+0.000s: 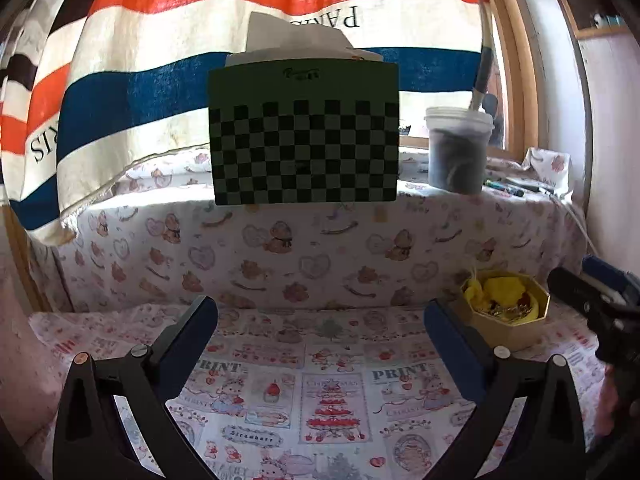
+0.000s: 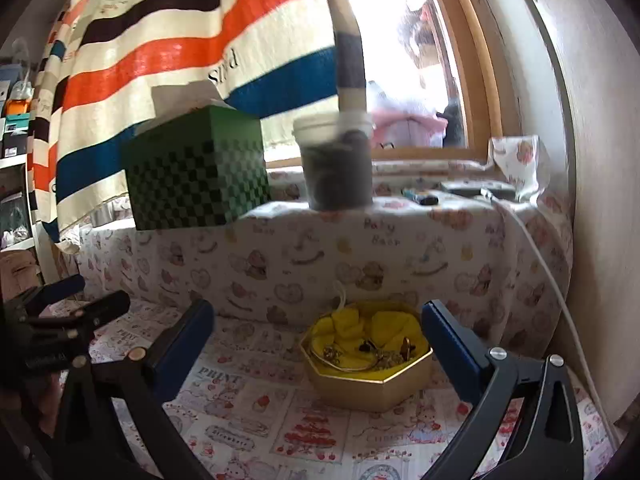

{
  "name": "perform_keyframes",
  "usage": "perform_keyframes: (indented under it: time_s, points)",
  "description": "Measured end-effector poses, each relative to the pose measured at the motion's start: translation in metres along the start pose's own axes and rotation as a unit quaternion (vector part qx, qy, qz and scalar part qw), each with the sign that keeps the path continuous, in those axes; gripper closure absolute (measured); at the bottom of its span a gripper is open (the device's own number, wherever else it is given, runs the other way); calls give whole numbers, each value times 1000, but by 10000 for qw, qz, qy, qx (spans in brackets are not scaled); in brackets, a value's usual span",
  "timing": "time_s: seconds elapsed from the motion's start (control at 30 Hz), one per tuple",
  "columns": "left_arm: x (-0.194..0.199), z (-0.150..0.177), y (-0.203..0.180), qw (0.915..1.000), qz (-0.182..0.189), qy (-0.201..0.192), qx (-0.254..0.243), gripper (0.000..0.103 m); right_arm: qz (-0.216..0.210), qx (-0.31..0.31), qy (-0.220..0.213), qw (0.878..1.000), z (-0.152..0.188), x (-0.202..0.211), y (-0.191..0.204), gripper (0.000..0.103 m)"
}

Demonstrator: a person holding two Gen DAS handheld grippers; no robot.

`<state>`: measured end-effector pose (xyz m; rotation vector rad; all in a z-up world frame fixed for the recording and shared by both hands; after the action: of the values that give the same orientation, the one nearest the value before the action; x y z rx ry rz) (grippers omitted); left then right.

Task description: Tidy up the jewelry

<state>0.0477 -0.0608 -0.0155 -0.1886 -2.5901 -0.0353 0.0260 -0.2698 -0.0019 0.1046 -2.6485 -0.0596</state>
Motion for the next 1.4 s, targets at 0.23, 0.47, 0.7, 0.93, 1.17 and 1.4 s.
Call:
perform_keyframes:
  time_s: [0.23, 0.47, 0.7, 0.93, 1.17, 1.4]
  points:
    - [-8, 3, -6, 9999, -46, 91, -102, 0, 355, -133, 53, 9993, 1, -2, -6, 0]
    - [1, 2, 0, 9998, -19, -173, 61, 0, 834, 72, -34, 9965, 1, 2, -1, 0]
    - [-2, 1, 7, 9996, -92, -126, 241, 0, 772, 2, 43, 9970, 0, -1, -5, 0]
    - [-4, 2, 9, 9996, 11, -104, 280, 0, 802, 103, 67, 9967, 1, -2, 1, 0]
    - [0, 1, 9, 9994, -153, -193, 253, 0, 795, 30, 80, 9968, 1, -2, -2, 0]
    - [0, 1, 7, 9995, -194, -197, 178, 0, 797, 86, 85, 9967, 1, -2, 1, 0]
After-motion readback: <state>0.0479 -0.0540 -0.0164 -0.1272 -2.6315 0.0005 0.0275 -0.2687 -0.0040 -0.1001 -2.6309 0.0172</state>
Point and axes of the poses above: each gripper's, at about its wrist camera, not at the fingertips, and x roughly against the way its jaws point, y to its left, z to its underside, the point moved 6 cm from there along -x, roughly the way its jaws point, and after that the axes turned 12 degrees about y, right-handed, at the moved point
